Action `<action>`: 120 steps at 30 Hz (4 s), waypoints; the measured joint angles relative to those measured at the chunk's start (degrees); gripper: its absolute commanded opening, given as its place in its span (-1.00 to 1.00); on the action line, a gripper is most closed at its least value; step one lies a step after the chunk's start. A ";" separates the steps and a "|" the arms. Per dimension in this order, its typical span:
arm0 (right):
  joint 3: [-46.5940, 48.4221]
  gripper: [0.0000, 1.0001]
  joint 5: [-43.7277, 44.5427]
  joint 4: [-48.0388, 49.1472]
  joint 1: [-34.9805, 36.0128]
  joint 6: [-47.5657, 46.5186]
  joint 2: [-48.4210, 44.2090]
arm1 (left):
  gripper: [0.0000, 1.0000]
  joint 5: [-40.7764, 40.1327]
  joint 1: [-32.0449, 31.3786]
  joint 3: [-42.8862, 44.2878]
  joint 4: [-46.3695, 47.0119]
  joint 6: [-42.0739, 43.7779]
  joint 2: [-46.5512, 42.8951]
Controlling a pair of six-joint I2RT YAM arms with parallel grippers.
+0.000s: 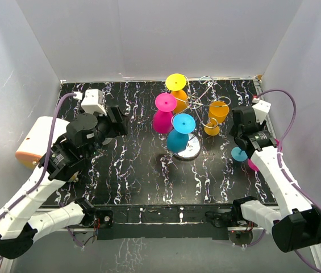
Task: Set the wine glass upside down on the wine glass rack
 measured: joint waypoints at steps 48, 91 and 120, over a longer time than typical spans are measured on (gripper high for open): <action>14.03 -1.00 2.84 1.46 -0.46 6.91 -31.80 | 0.97 36.83 0.00 10.60 15.65 7.65 6.86; -2.80 -1.00 -24.59 53.86 -0.46 18.47 -39.91 | 0.22 32.46 -15.67 24.09 61.66 -38.75 43.65; -6.69 -1.00 -35.41 59.49 -0.50 23.32 -38.49 | 0.05 14.82 -19.91 22.23 70.49 -36.20 43.67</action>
